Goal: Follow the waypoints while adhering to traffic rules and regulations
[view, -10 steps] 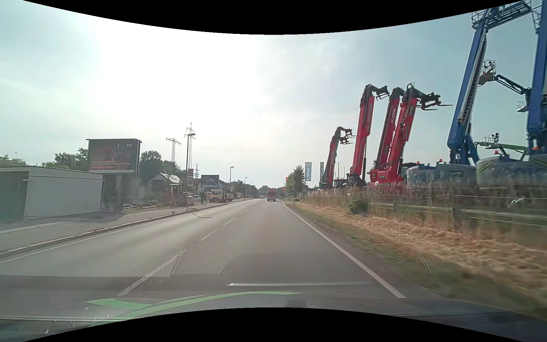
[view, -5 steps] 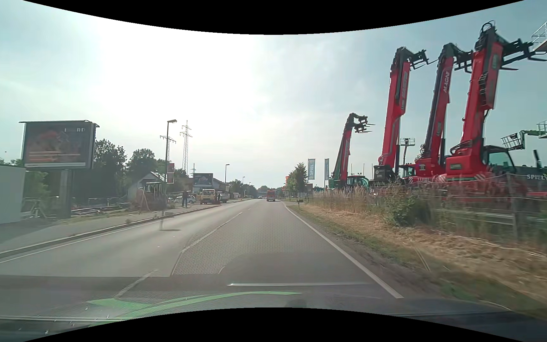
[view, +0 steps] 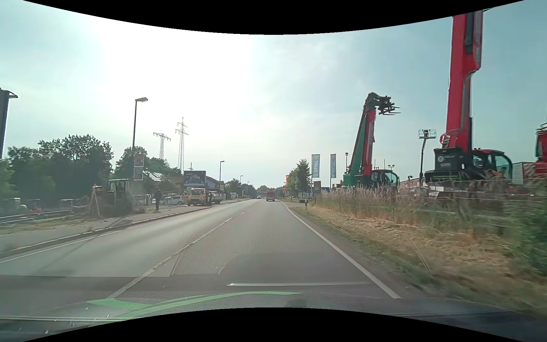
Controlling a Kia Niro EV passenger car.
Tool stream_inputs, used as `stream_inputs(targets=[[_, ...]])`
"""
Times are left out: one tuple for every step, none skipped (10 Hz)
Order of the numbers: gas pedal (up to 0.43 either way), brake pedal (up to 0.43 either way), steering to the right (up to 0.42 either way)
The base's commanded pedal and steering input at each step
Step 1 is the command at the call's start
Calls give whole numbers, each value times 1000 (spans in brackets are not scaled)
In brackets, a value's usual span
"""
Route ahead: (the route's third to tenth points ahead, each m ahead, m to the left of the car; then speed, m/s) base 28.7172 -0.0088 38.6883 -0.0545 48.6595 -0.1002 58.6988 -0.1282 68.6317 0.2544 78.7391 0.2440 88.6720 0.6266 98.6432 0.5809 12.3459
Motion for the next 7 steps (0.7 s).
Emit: stream_inputs(targets=[[98,0,2],[98,0,2],[98,0,2],[98,0,2],[98,0,2],[98,0,2],[98,0,3]])
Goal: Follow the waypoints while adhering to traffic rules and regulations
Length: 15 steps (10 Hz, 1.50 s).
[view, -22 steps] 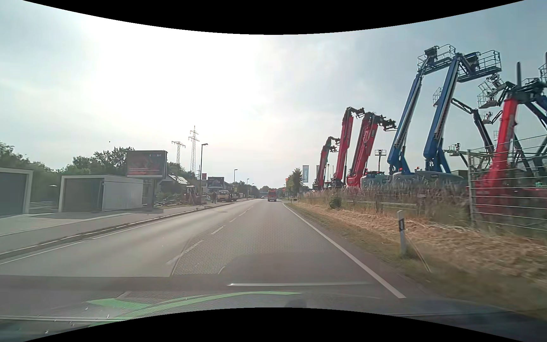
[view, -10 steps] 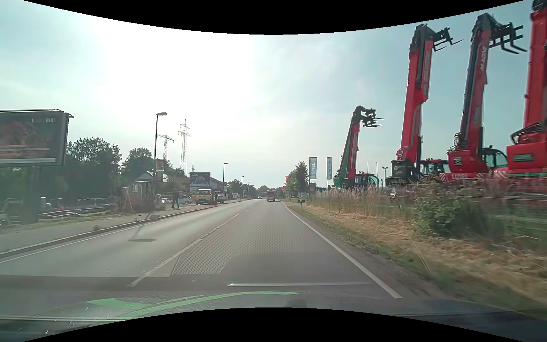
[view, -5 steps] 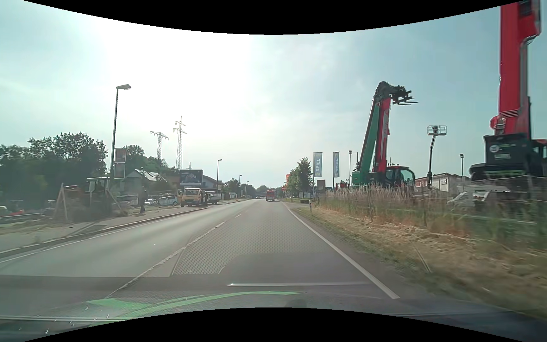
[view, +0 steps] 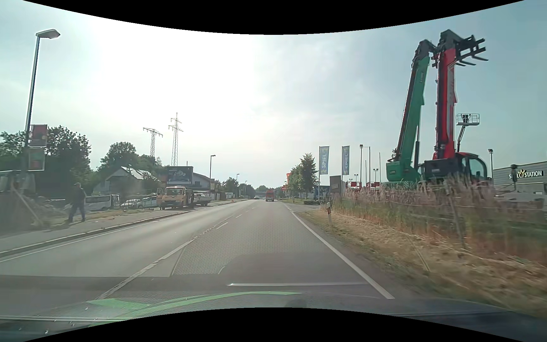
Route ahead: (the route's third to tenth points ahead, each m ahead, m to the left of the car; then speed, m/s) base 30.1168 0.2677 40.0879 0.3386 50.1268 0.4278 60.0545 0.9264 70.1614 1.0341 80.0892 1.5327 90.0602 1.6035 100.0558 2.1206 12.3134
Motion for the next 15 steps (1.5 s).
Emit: stream_inputs(targets=[[98,0,2],[98,0,2],[98,0,2],[98,0,2],[98,0,2],[98,0,2],[98,0,2],[98,0,2],[98,0,2],[98,0,2],[98,0,2],[98,0,2],[98,0,2],[98,0,2],[98,0,2]])
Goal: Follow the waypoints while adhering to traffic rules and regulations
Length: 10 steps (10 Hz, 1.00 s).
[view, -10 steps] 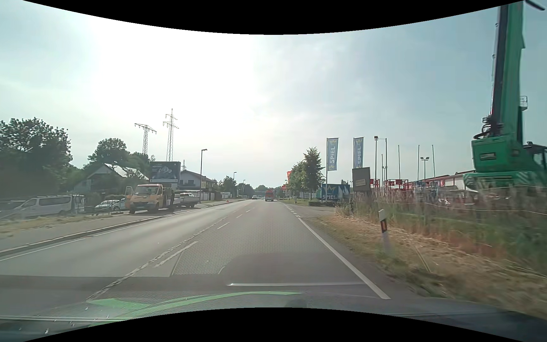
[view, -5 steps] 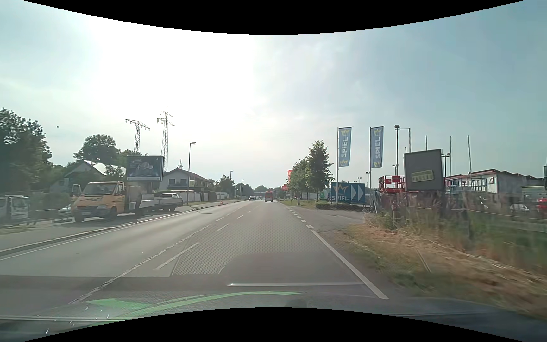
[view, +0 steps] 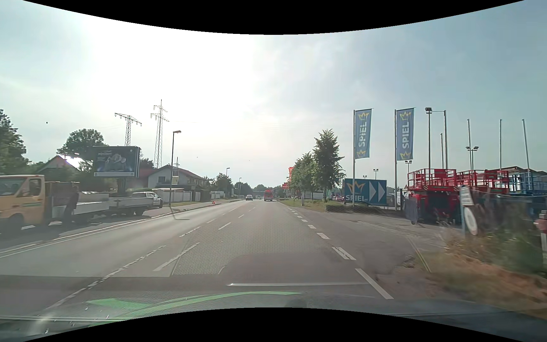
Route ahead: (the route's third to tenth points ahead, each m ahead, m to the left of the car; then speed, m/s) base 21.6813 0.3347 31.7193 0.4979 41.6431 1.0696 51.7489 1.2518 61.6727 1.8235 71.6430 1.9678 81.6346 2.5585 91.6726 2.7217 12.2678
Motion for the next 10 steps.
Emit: stream_inputs(targets=[[98,0,3],[98,0,2],[98,0,2],[98,0,2],[98,0,2],[98,0,2],[98,0,2],[98,0,2],[98,0,2],[98,0,2]])
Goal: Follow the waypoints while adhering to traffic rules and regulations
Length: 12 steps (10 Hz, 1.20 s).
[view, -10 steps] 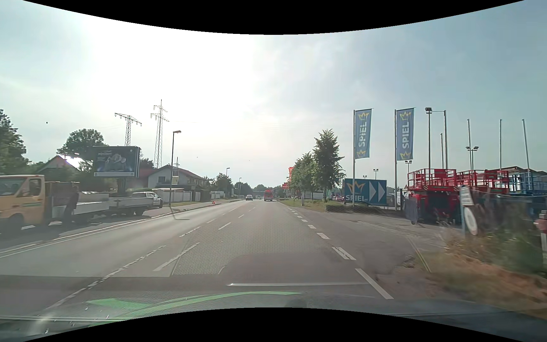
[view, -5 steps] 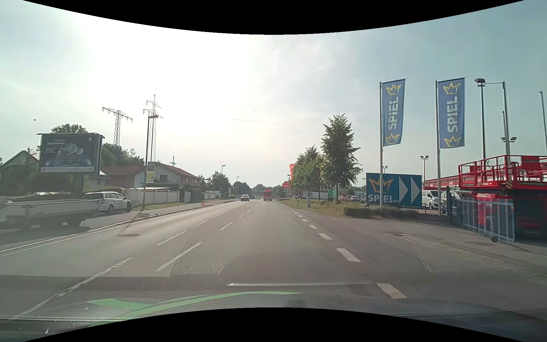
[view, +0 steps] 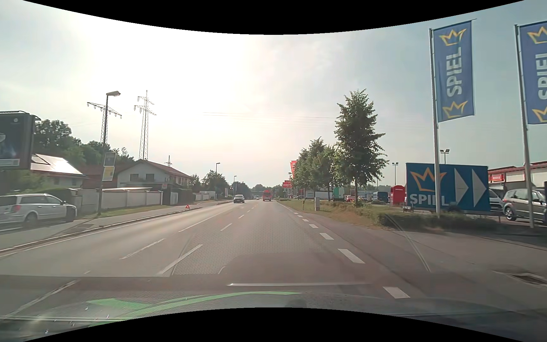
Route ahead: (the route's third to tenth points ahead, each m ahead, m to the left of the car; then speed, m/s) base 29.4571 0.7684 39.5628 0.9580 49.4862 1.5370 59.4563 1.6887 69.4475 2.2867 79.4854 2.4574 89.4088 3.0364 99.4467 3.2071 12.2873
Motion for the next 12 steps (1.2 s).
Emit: stream_inputs(targets=[[98,0,2],[98,0,2],[98,0,2],[98,0,2],[98,0,2],[98,0,1],[98,0,1],[98,0,1],[98,0,1],[98,0,1],[98,0,1],[98,0,0]])
